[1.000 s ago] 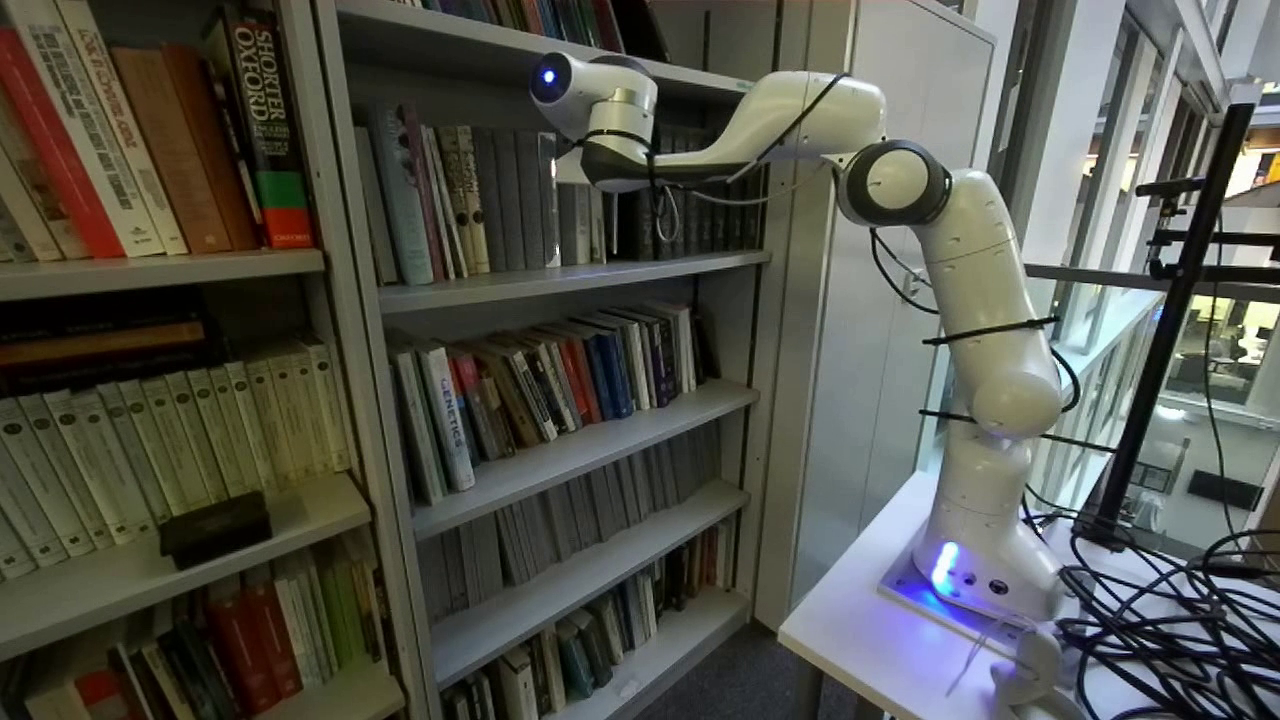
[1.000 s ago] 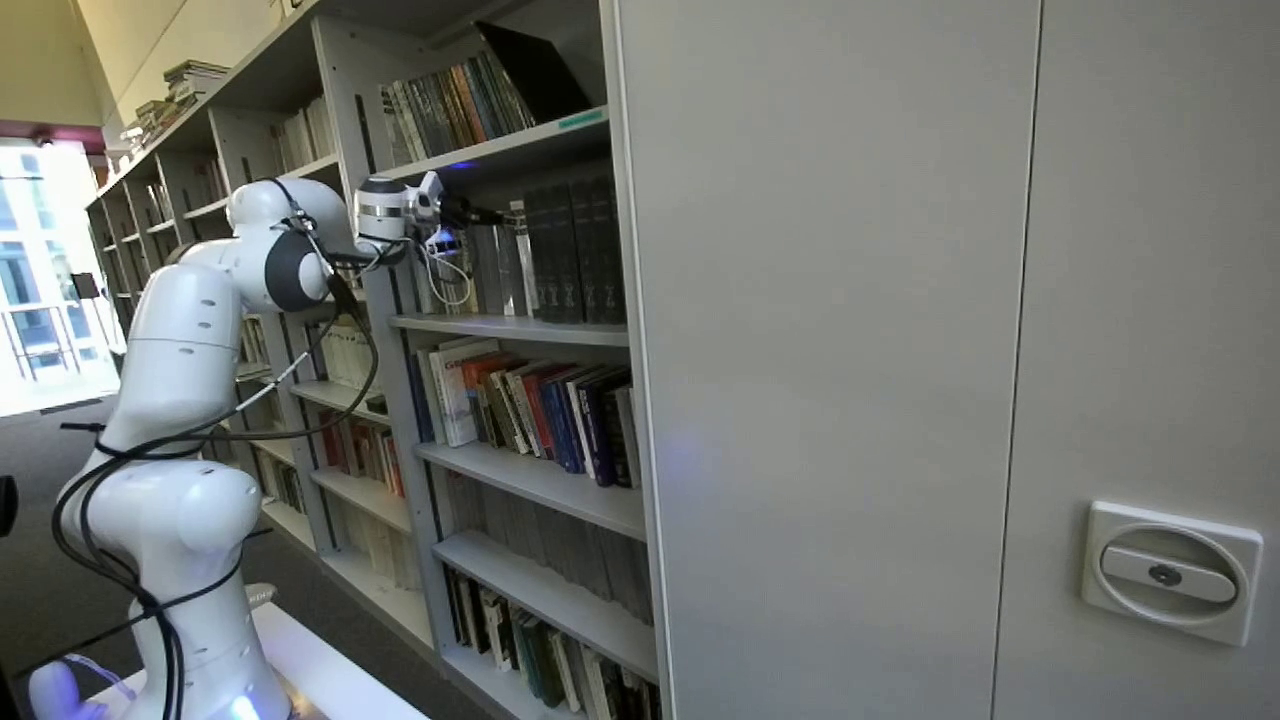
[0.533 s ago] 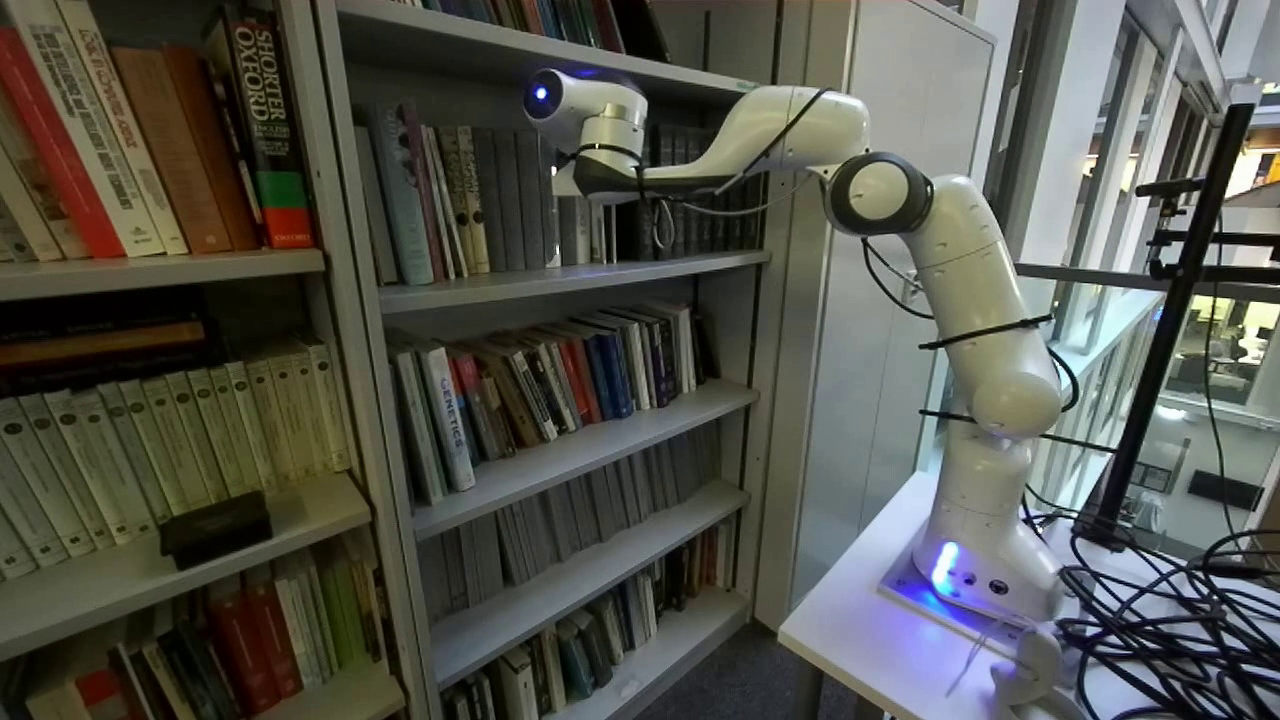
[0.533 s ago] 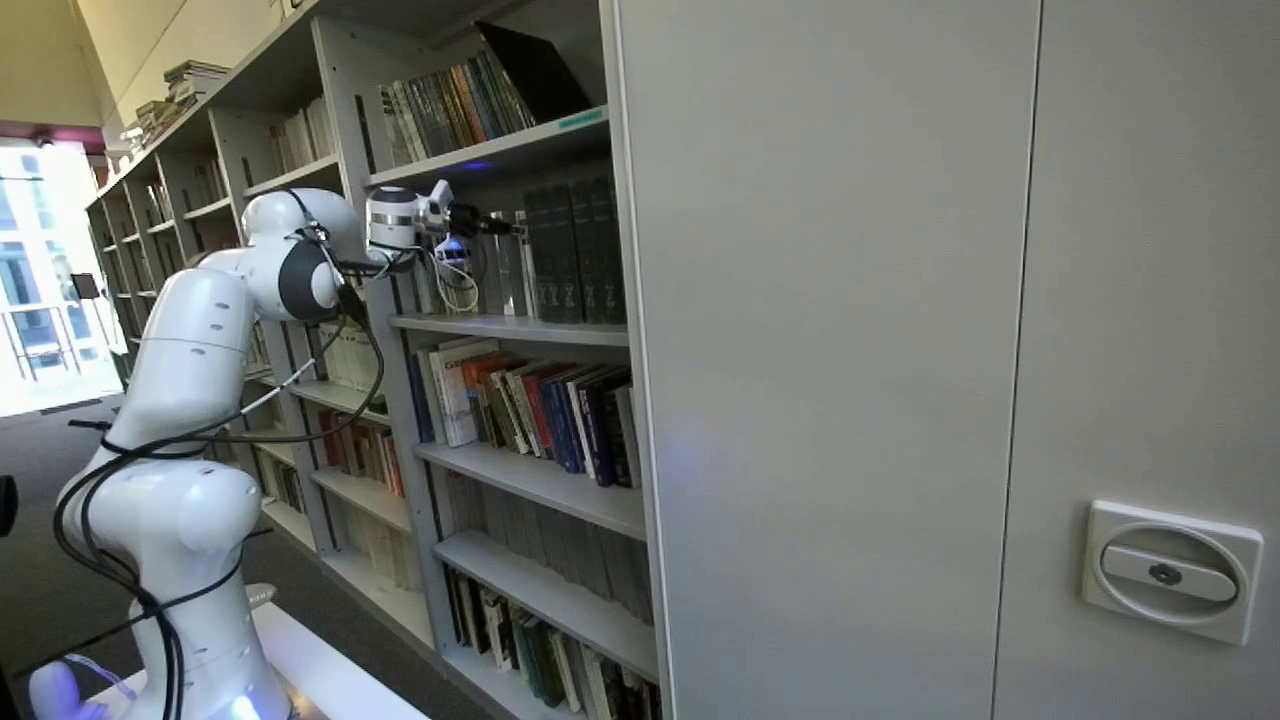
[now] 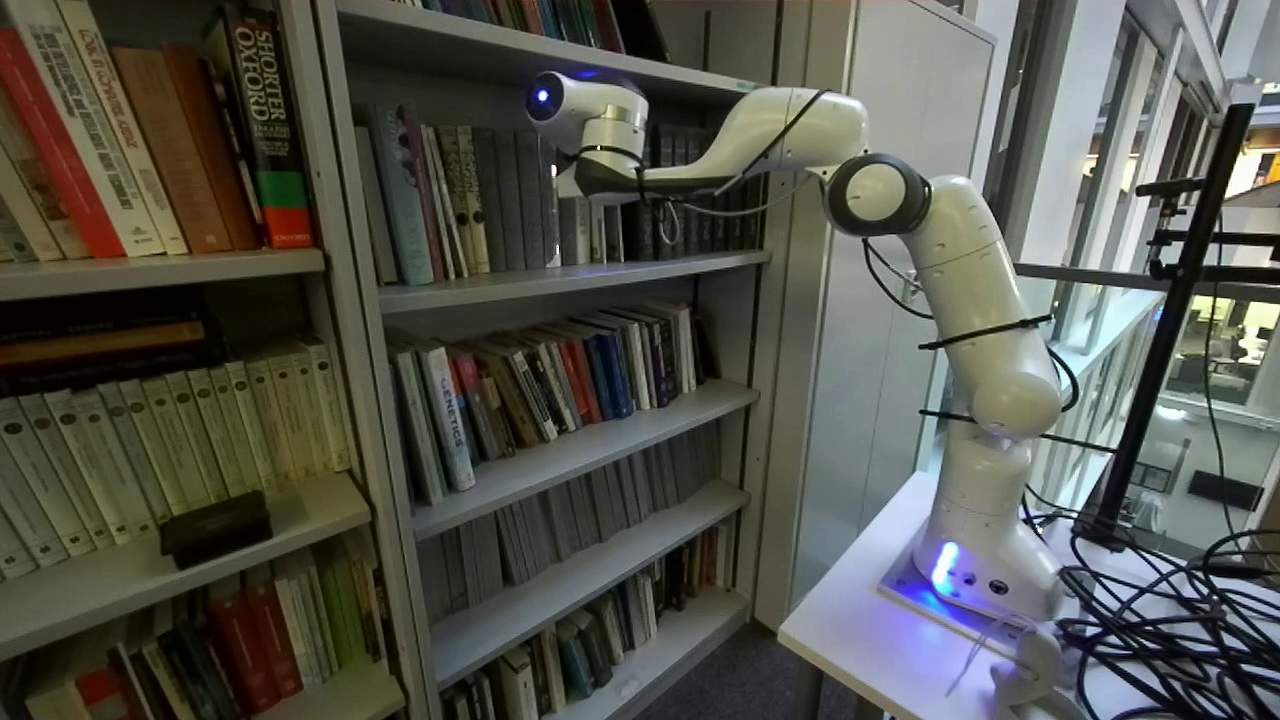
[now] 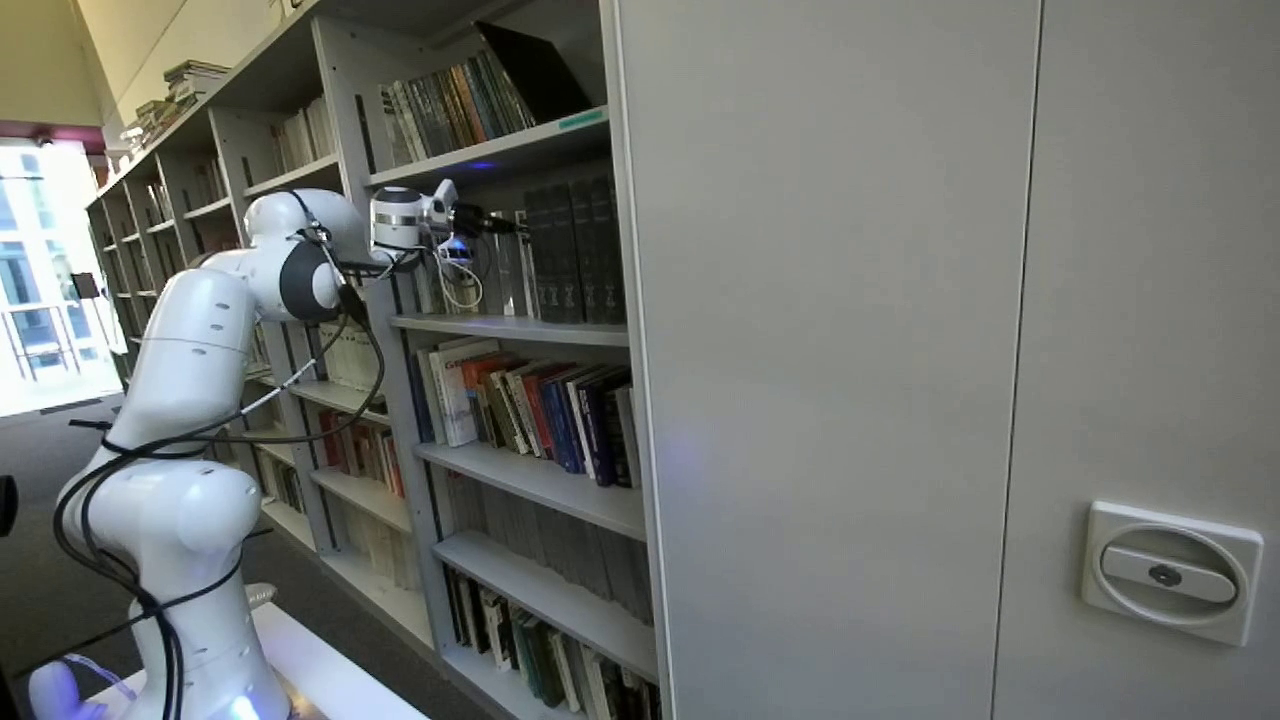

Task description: Pick up two small books from the compartment of the book shelf and move them to the right.

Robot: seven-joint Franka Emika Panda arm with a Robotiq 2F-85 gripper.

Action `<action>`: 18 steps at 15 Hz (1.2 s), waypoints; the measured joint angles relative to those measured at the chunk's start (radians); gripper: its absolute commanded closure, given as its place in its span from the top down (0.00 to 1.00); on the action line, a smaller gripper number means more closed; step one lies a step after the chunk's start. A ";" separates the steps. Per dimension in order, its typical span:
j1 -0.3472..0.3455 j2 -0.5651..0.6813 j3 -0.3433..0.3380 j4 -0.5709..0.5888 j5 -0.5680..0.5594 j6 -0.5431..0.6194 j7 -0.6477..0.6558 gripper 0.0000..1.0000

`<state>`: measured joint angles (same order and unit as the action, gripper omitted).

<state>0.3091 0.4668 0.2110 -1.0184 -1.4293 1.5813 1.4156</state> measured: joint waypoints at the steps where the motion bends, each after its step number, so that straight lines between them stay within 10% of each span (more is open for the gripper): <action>1: 0.001 0.000 0.000 0.001 0.000 0.000 0.000 0.34; 10: 0.001 -0.003 0.000 0.026 -0.001 0.001 0.000 0.99; 18: 0.004 -0.051 0.013 0.019 0.008 0.013 0.004 1.00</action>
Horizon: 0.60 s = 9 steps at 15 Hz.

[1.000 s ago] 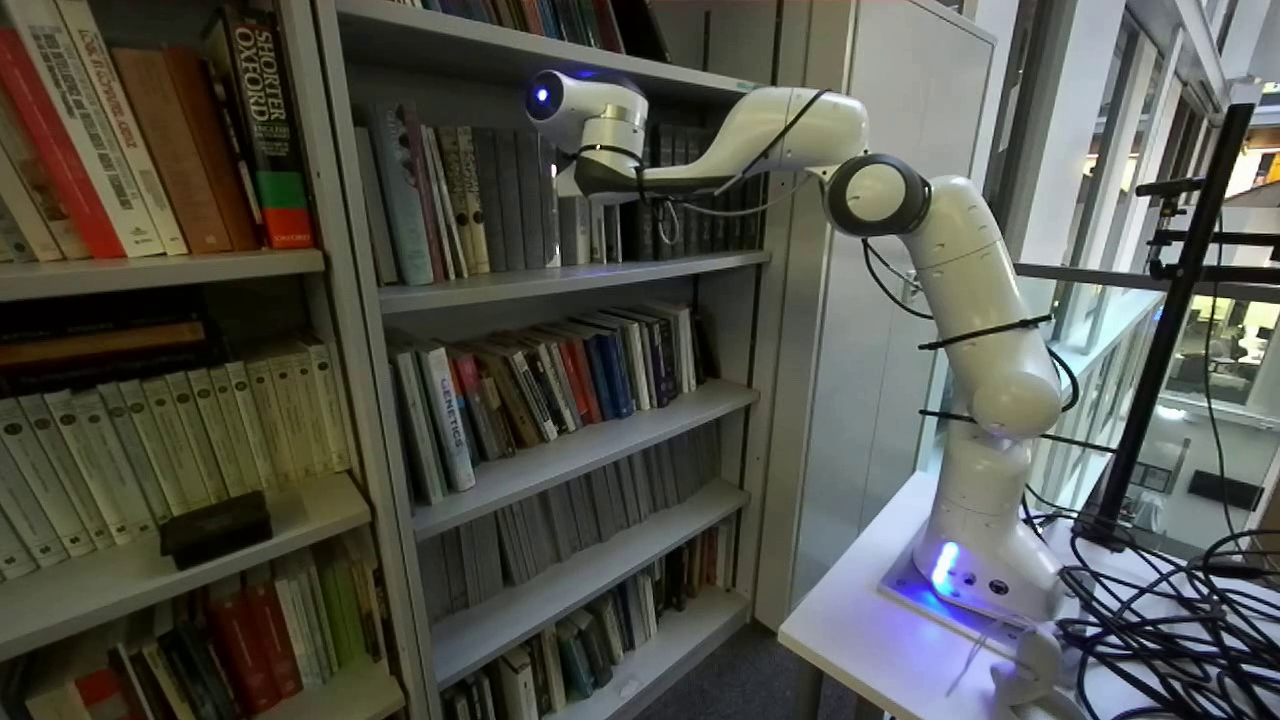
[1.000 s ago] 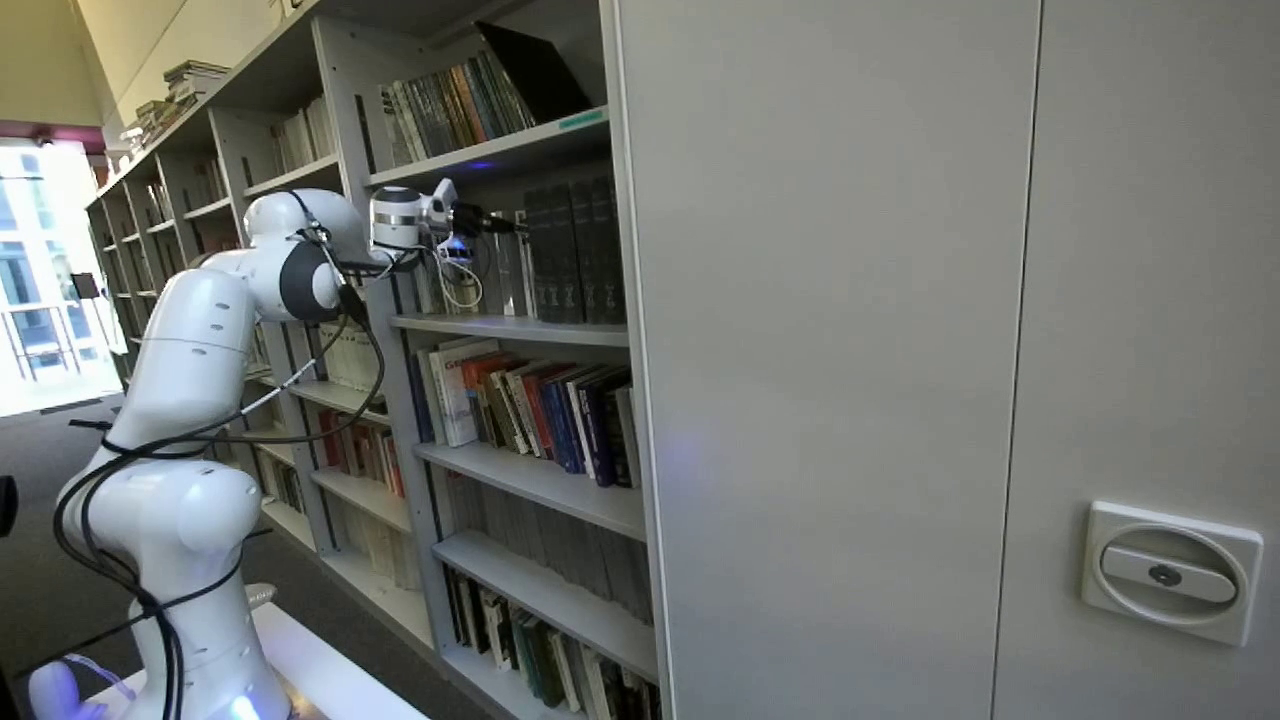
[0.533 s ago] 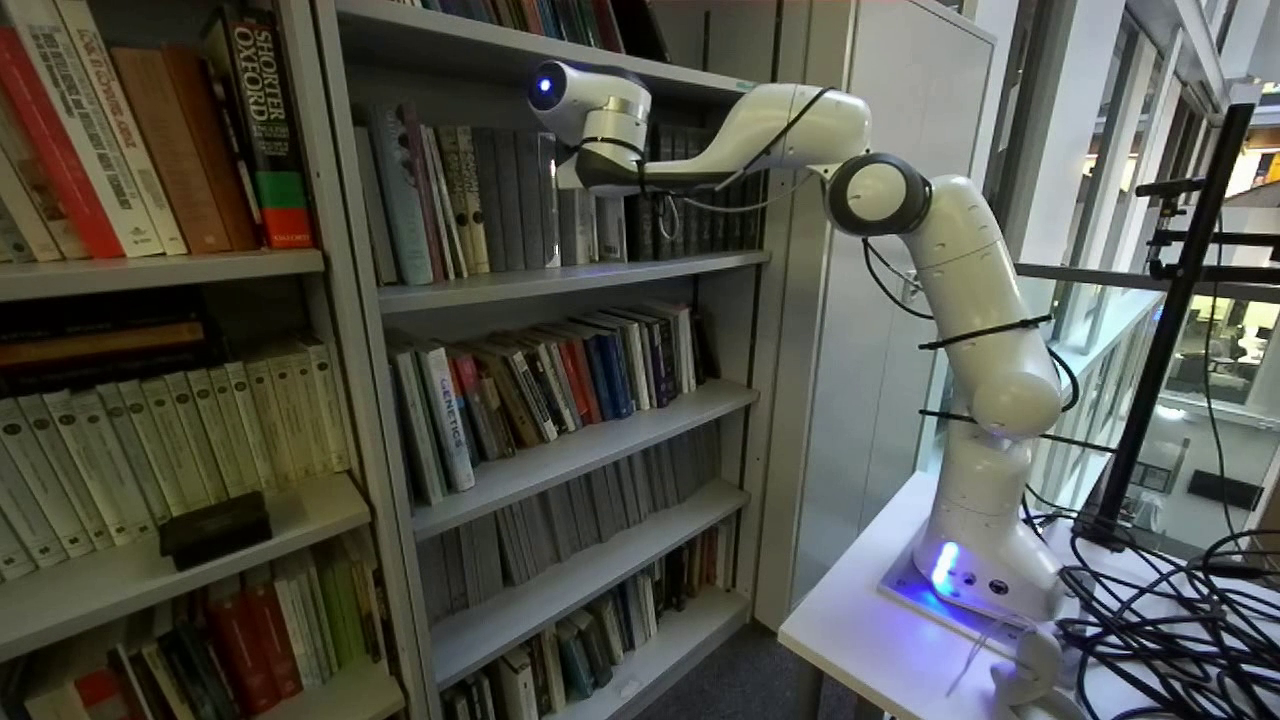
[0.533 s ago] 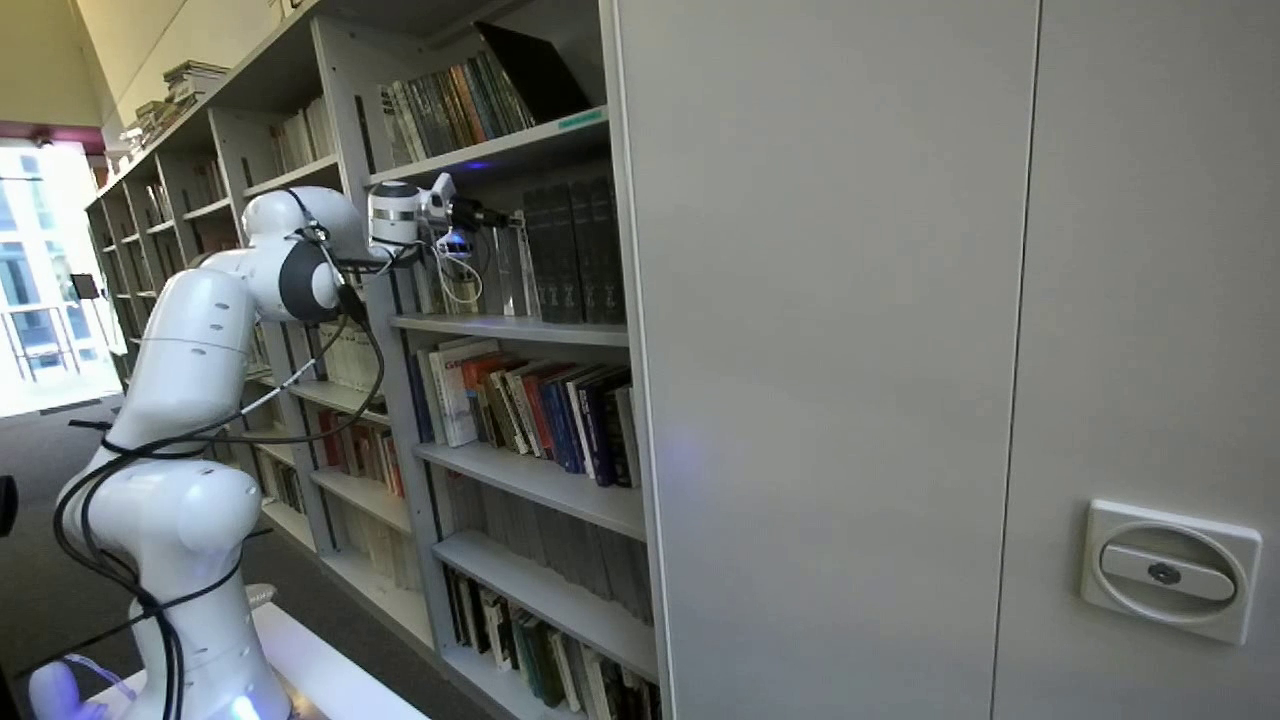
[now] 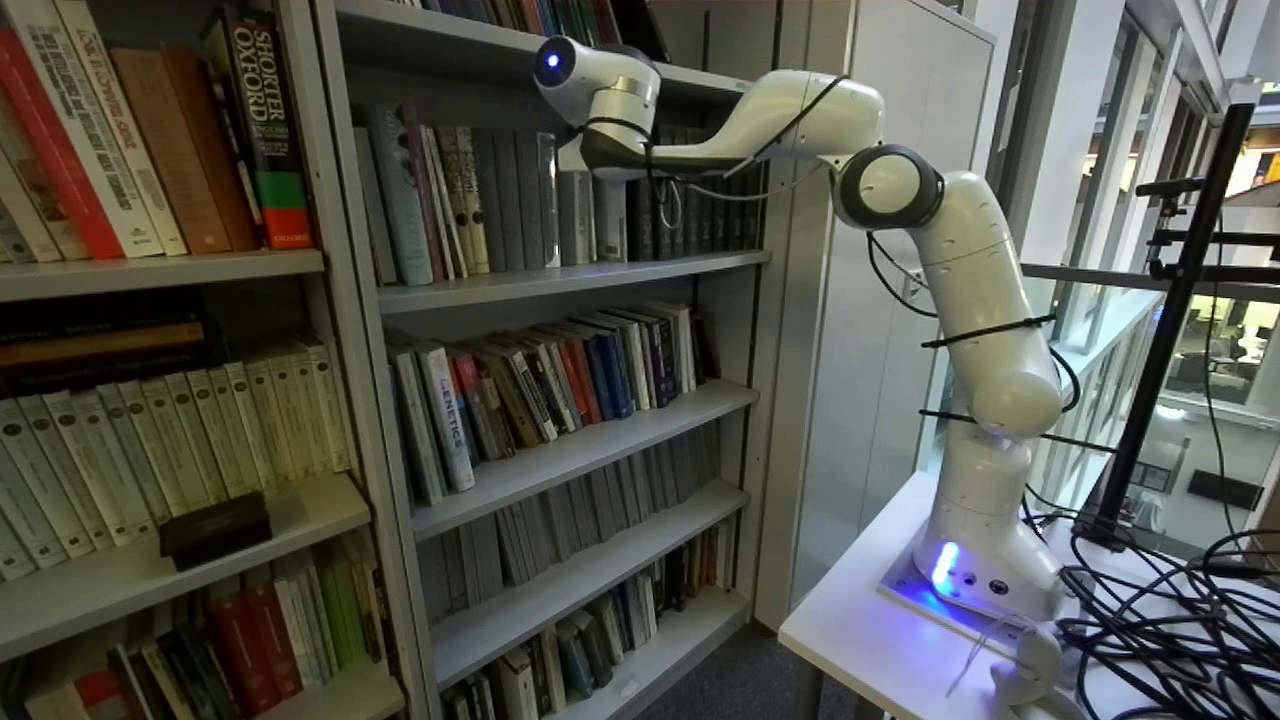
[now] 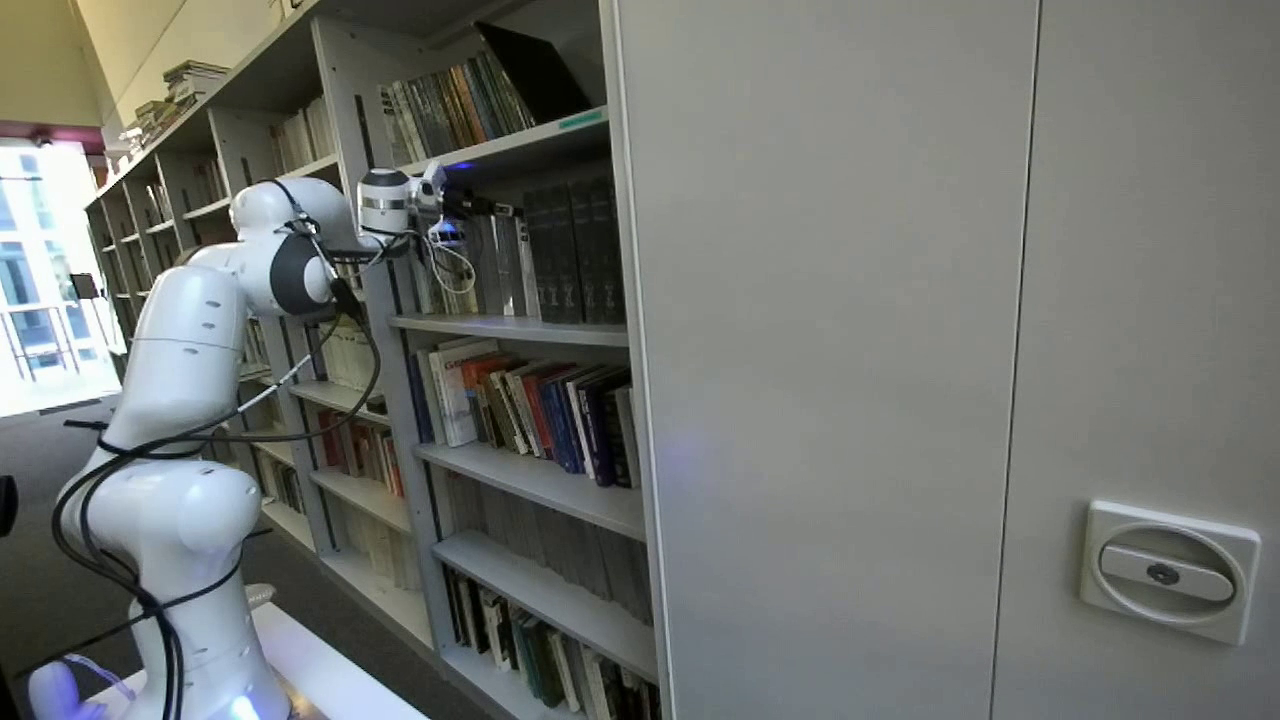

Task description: Pick up two small books from the compartment of the book shelf and move them to the right.

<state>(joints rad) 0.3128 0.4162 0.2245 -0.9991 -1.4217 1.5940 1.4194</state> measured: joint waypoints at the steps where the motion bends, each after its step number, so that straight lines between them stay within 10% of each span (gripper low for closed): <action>1: 0.002 -0.012 0.007 -0.005 0.001 0.008 0.000 1.00; 9: 0.003 -0.135 0.074 -0.105 0.099 0.056 -0.032 1.00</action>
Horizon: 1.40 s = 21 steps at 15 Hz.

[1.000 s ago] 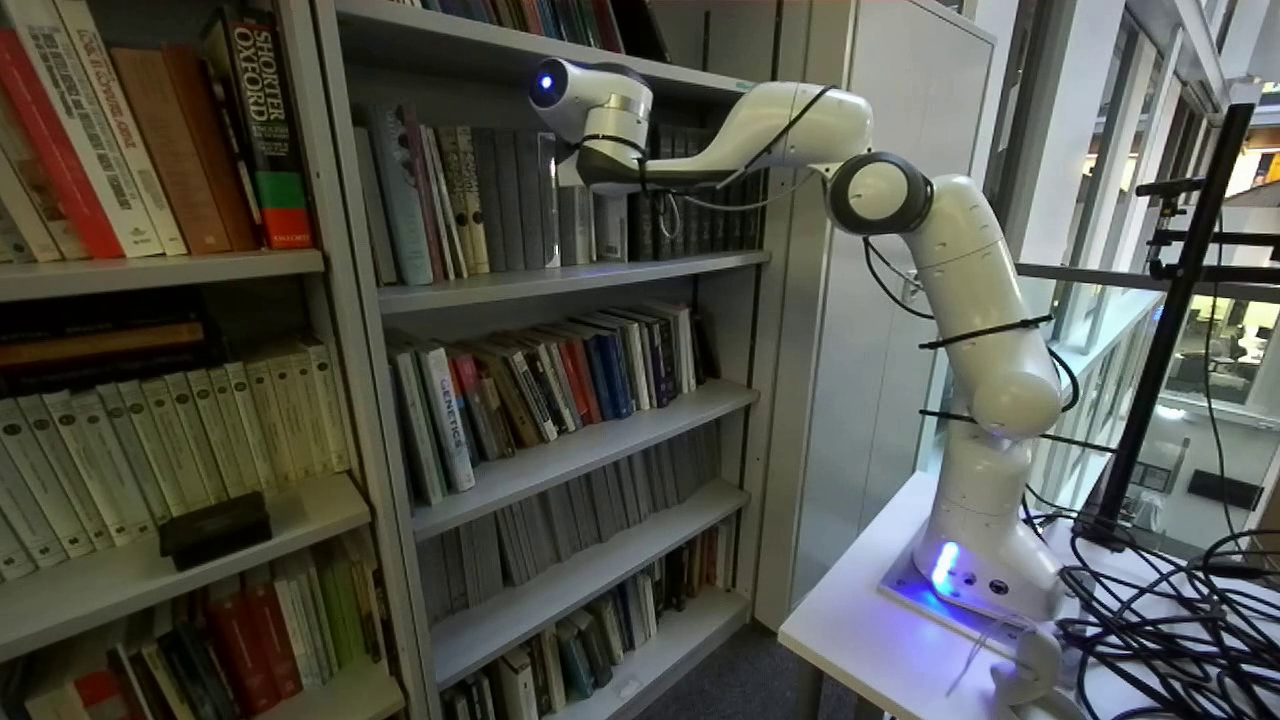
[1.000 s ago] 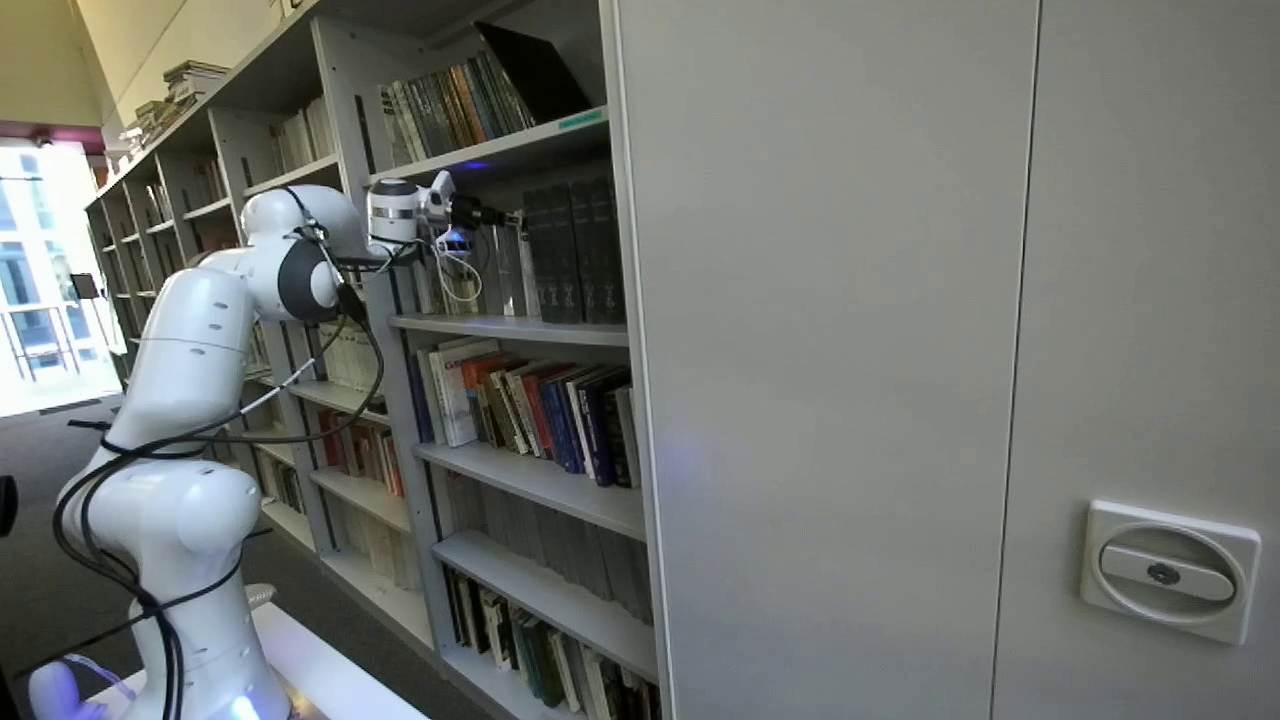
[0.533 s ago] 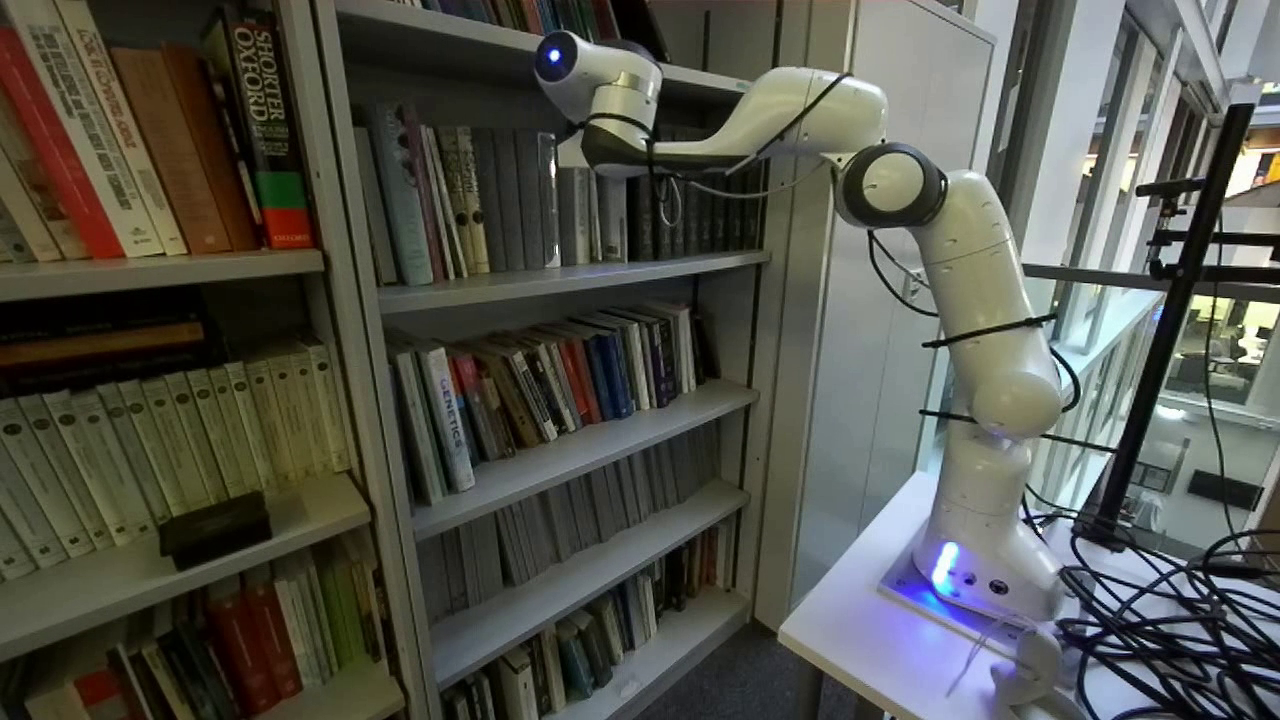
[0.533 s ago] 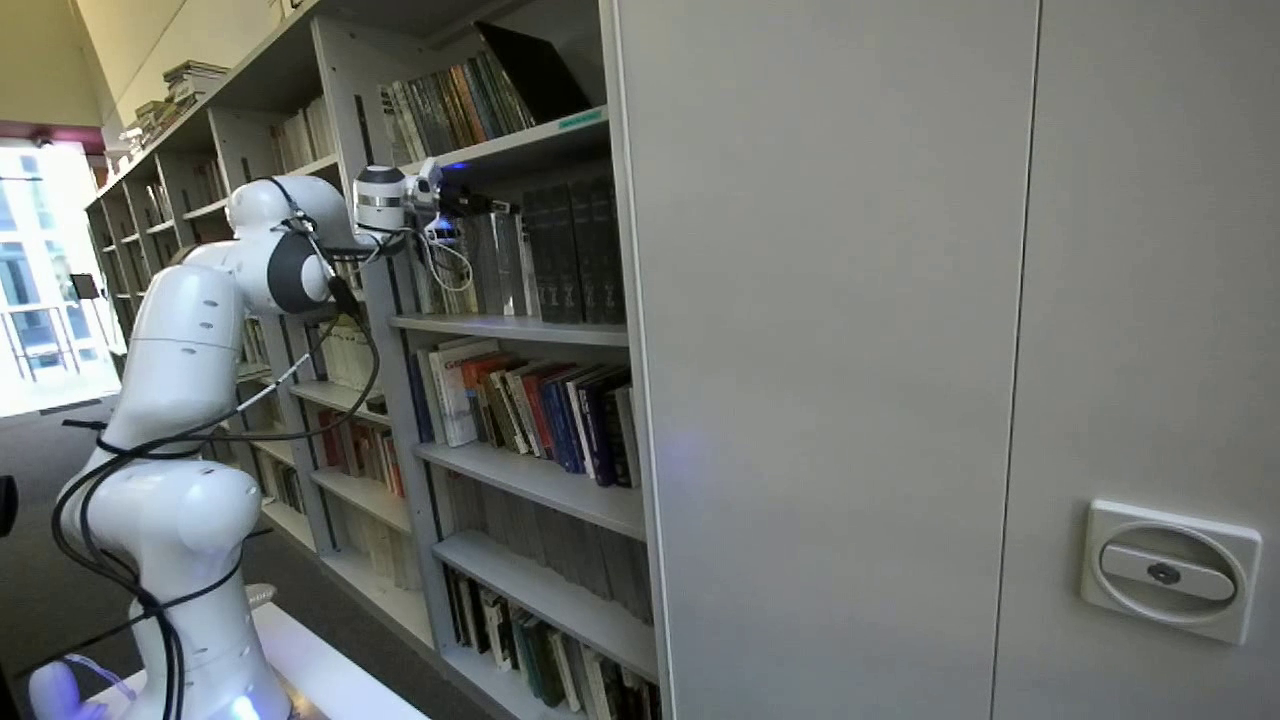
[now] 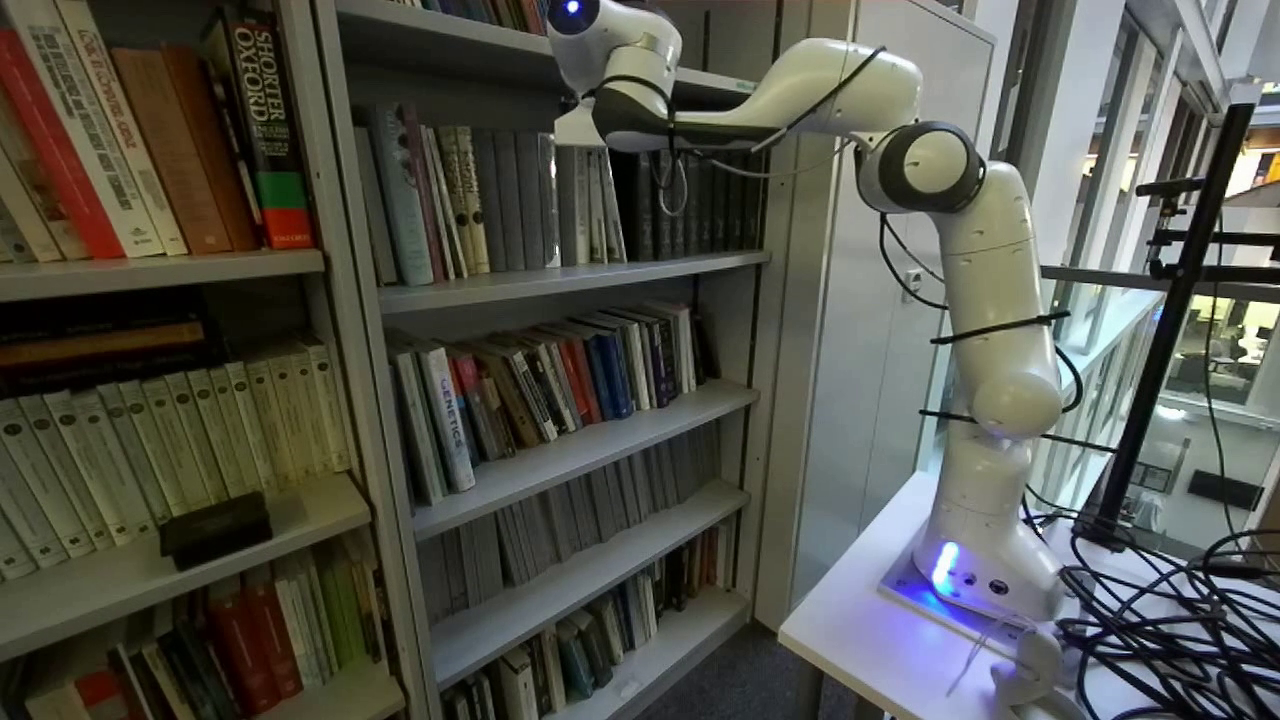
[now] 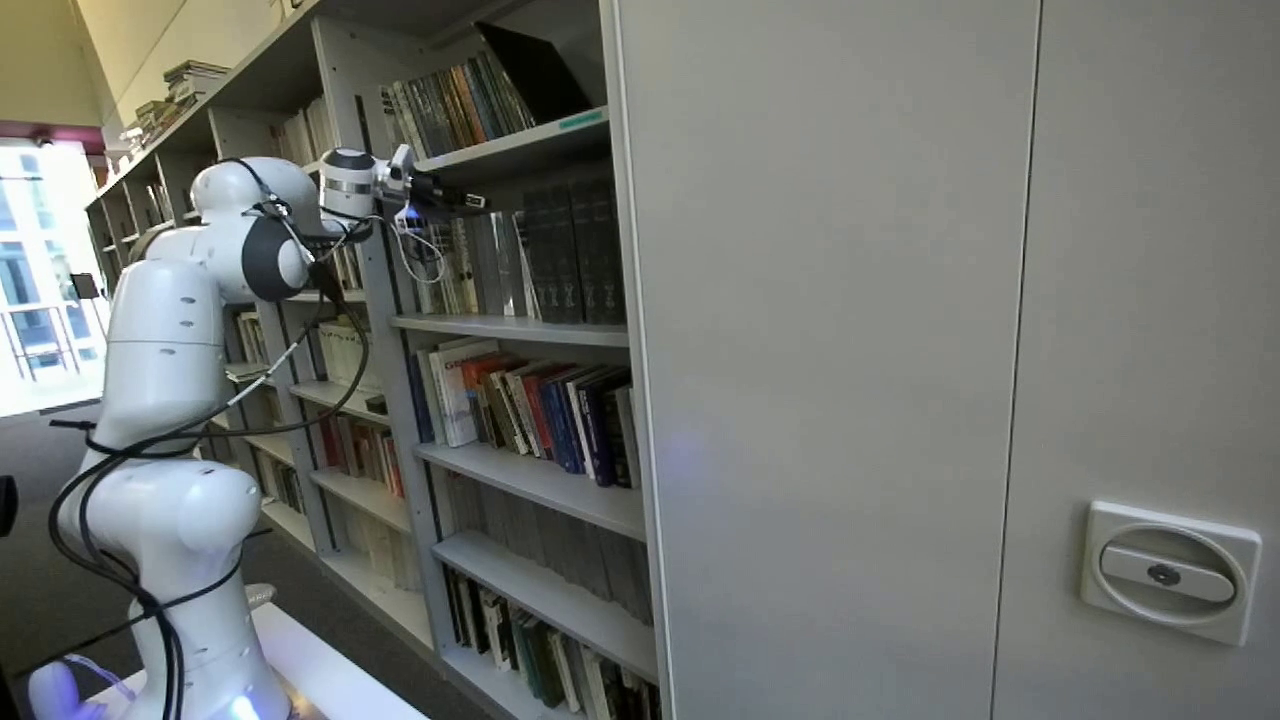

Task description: Pick up two small books from the compartment of the book shelf and move them to the right.

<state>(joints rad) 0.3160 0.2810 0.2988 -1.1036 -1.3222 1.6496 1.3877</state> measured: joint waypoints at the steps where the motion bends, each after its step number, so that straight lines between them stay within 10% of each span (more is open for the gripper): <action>1: 0.000 -0.018 0.007 -0.016 0.037 -0.003 -0.026 1.00; 14: -0.006 -0.147 0.040 -0.112 0.732 -0.133 -0.317 1.00; 21: -0.006 -0.132 0.038 -0.113 0.860 -0.250 -0.386 1.00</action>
